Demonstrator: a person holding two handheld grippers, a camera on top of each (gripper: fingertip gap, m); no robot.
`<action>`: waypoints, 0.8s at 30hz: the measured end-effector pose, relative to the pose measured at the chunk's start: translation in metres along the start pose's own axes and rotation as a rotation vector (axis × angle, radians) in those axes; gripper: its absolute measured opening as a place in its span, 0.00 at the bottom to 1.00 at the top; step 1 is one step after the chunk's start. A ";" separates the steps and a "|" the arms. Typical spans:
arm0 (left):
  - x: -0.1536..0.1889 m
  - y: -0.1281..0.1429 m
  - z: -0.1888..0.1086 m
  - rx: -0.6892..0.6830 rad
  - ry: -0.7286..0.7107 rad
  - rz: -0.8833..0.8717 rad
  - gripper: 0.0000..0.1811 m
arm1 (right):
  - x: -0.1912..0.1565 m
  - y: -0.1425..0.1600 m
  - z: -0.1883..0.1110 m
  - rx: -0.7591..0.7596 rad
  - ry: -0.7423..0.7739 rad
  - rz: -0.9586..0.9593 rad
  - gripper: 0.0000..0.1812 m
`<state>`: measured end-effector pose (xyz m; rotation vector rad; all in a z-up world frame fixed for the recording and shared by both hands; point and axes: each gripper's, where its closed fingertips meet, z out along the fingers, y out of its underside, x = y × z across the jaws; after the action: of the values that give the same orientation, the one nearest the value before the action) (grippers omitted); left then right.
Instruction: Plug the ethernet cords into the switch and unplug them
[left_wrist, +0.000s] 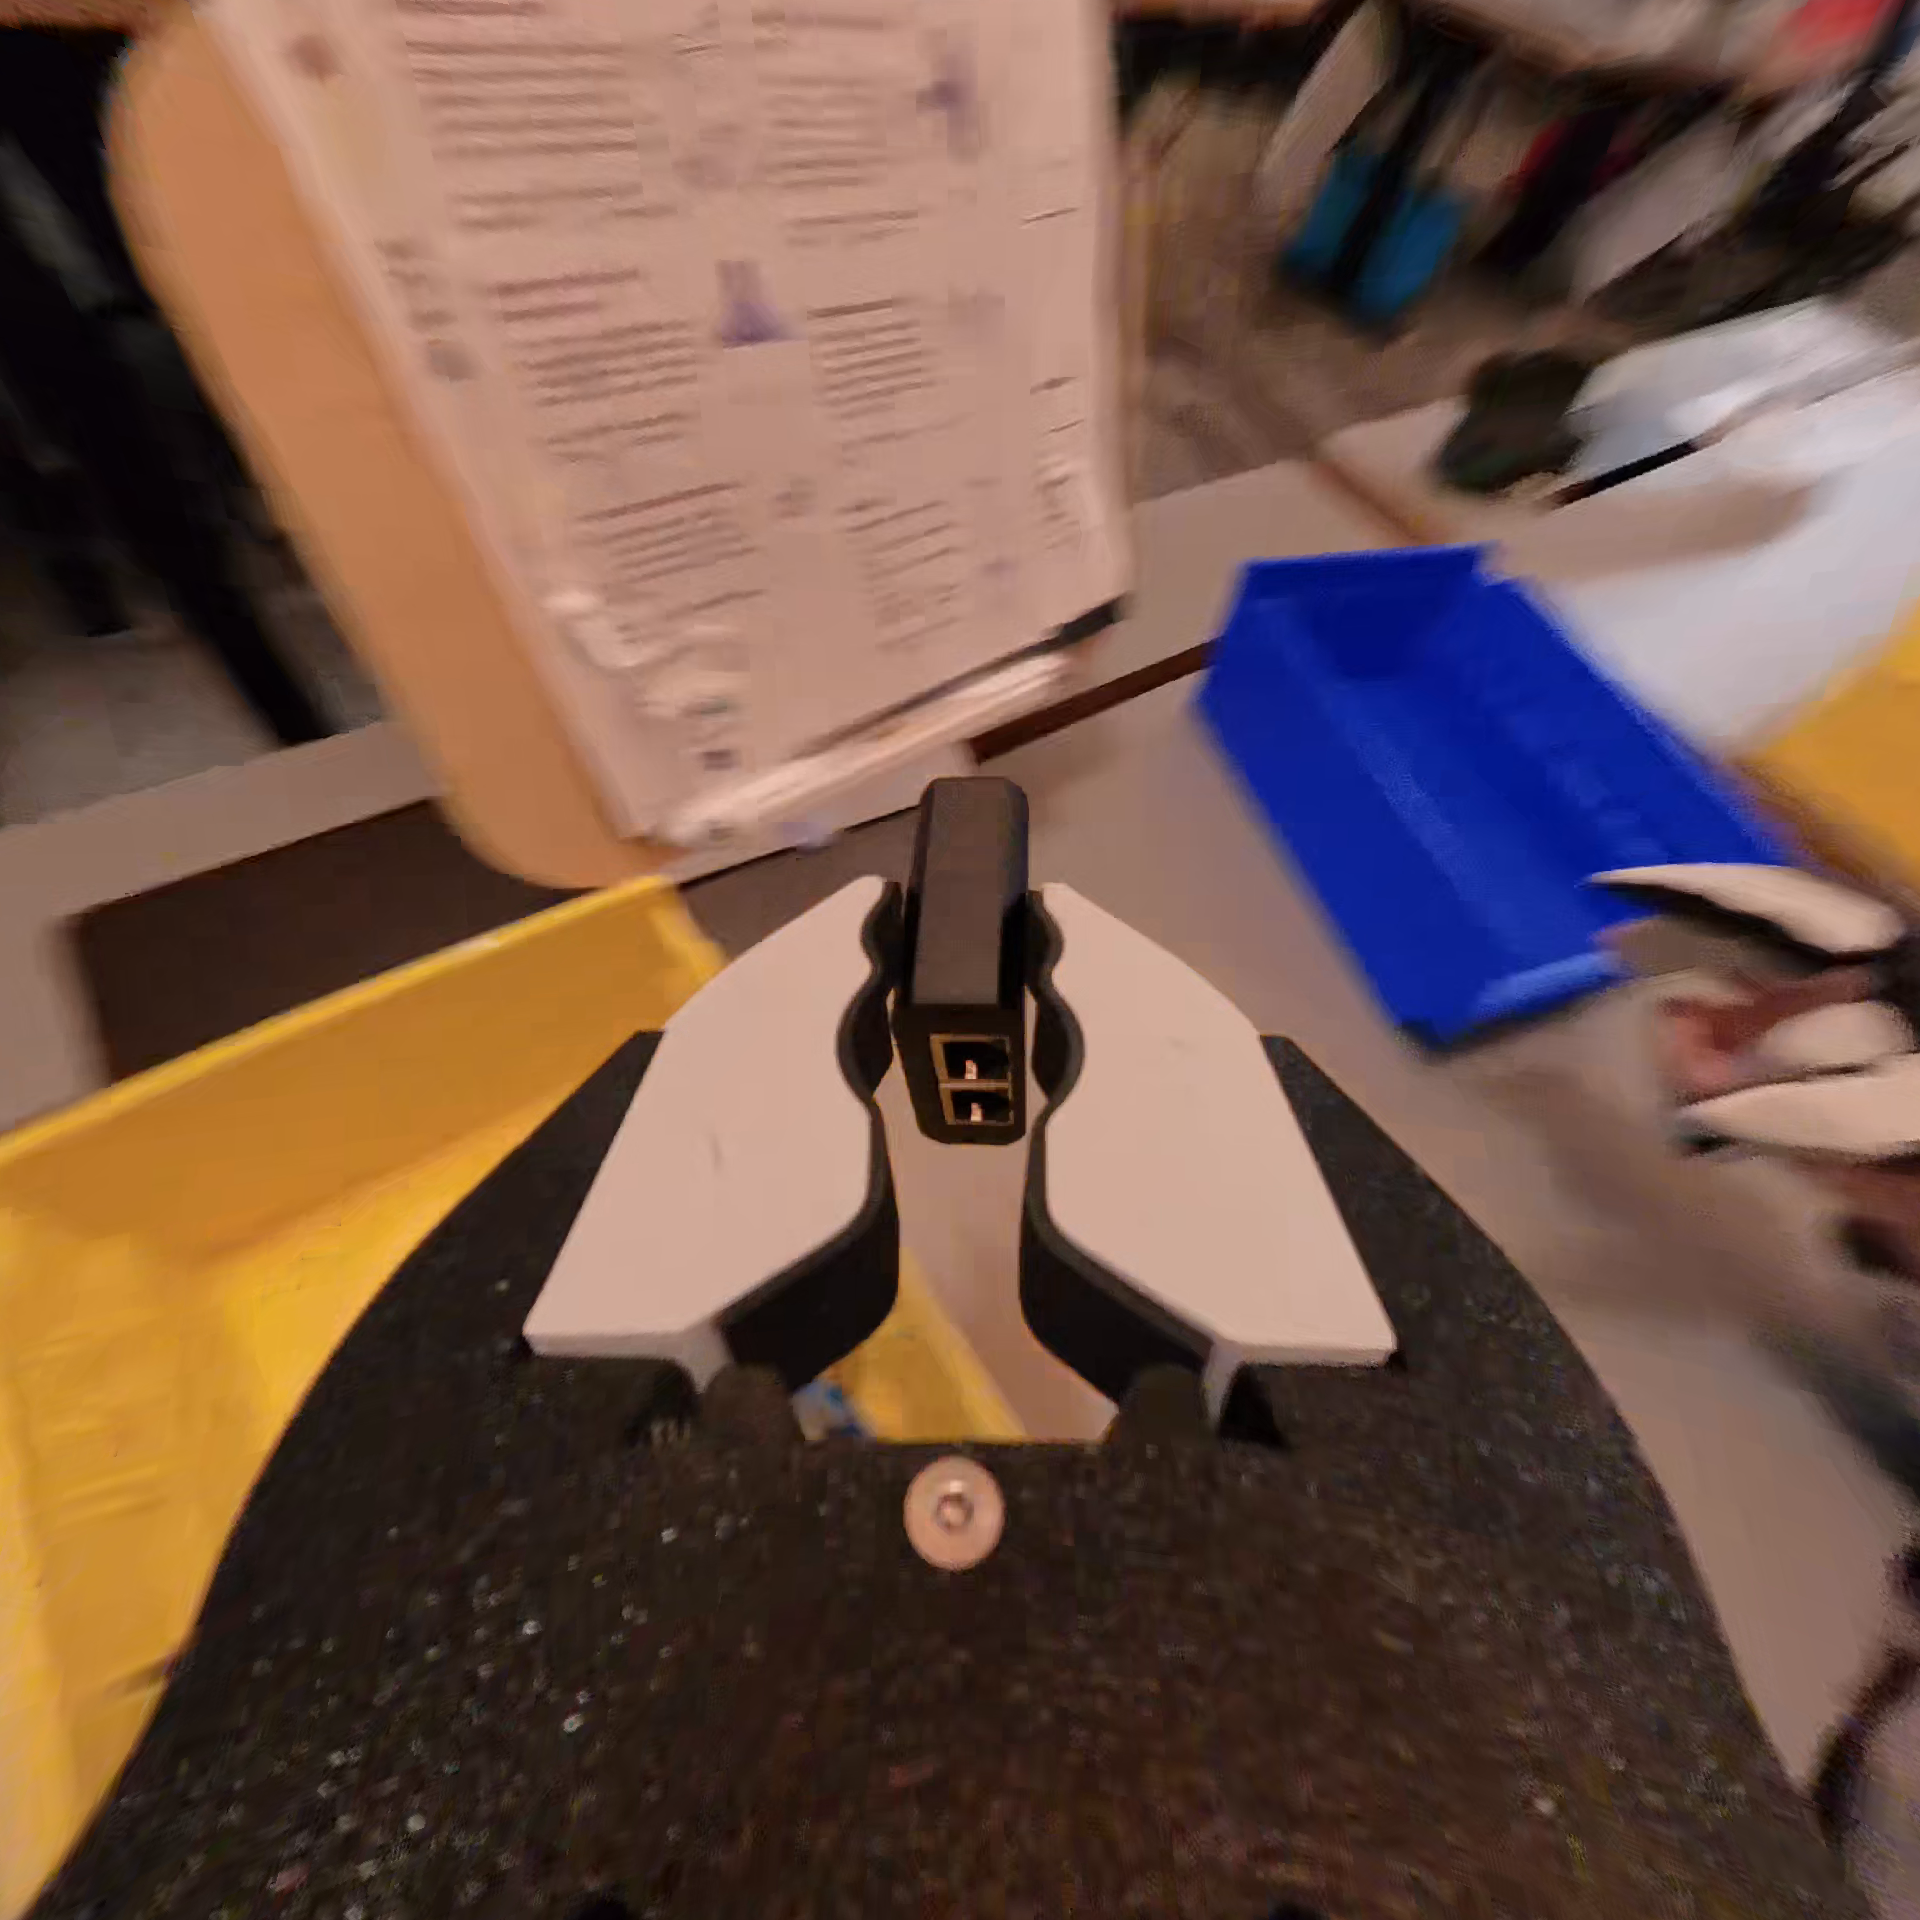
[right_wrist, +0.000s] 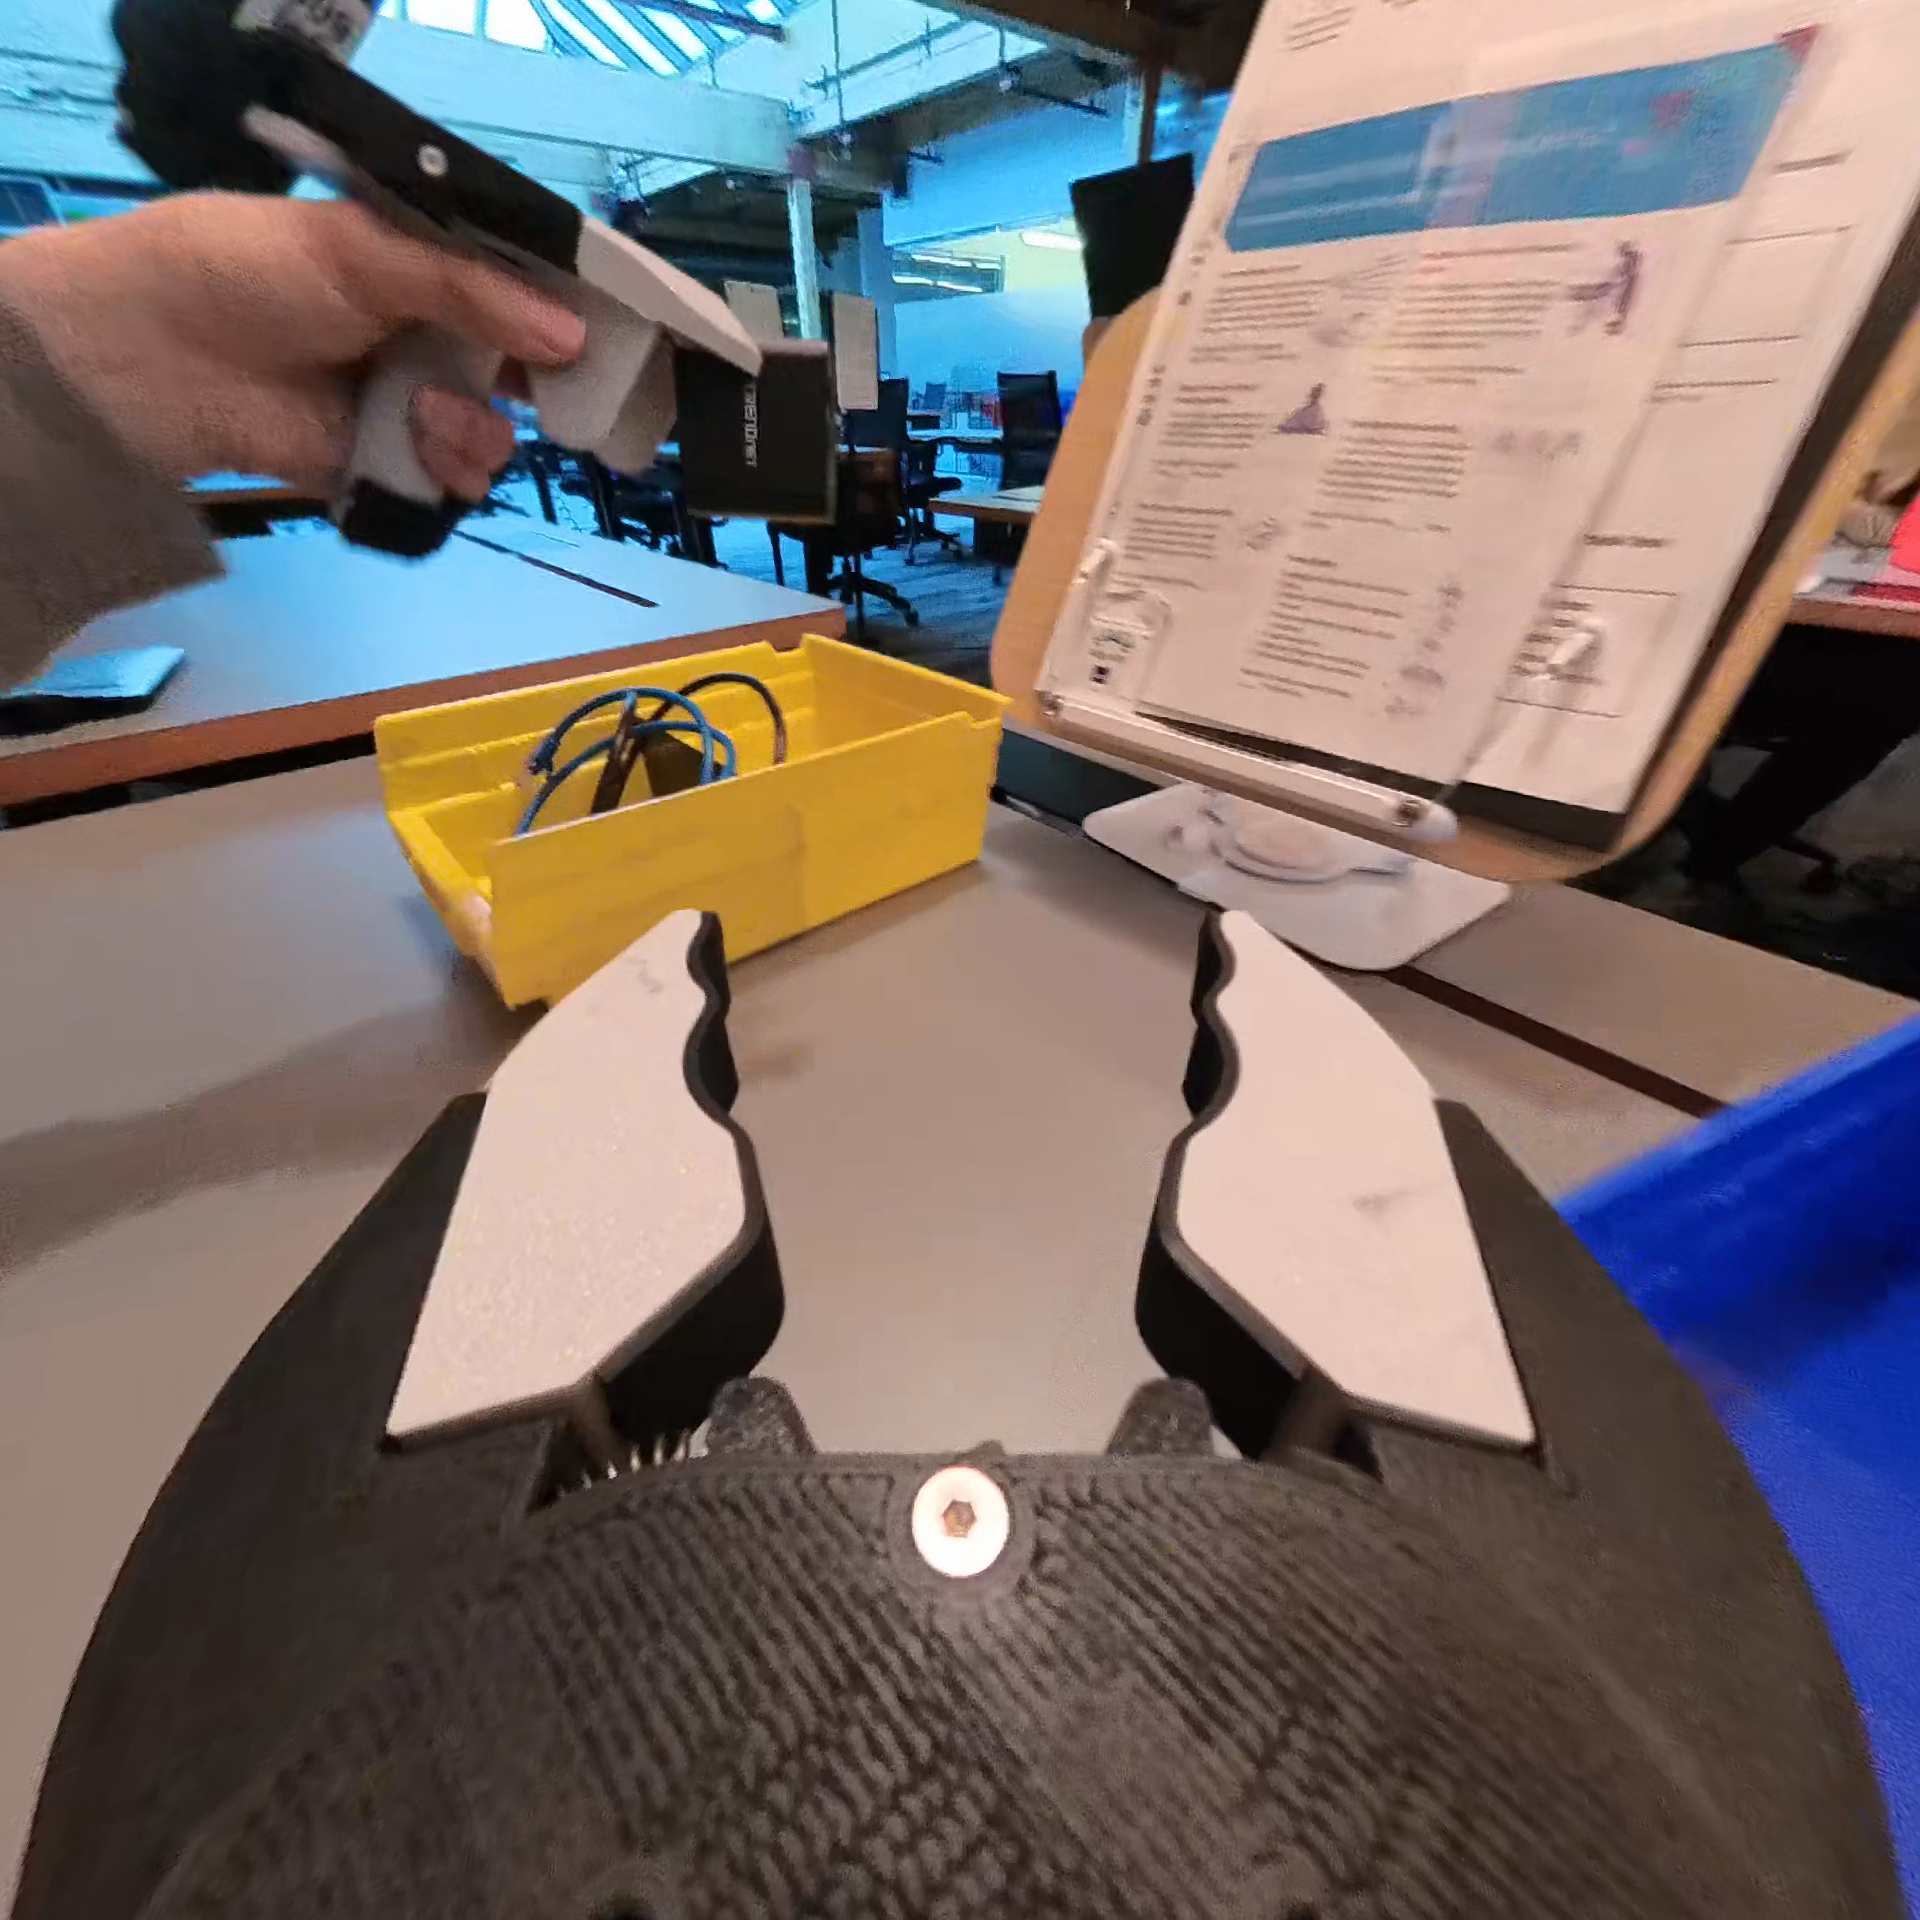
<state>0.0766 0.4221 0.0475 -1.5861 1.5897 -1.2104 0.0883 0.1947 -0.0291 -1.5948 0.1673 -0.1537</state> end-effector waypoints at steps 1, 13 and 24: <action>0.028 0.010 -0.001 0.059 0.060 -0.038 0.12 | -0.014 0.003 0.008 0.002 0.002 -0.005 0.49; 0.185 0.104 -0.020 0.353 0.539 -0.350 0.12 | -0.107 -0.002 0.029 0.176 -0.080 -0.394 0.35; 0.166 0.161 -0.045 0.202 0.327 0.156 0.29 | -0.132 0.030 0.012 0.001 -0.302 -1.035 0.34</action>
<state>-0.0556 0.2505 -0.0444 -1.1593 1.6900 -1.5471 -0.0393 0.2325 -0.0590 -1.5456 -0.9083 -0.6982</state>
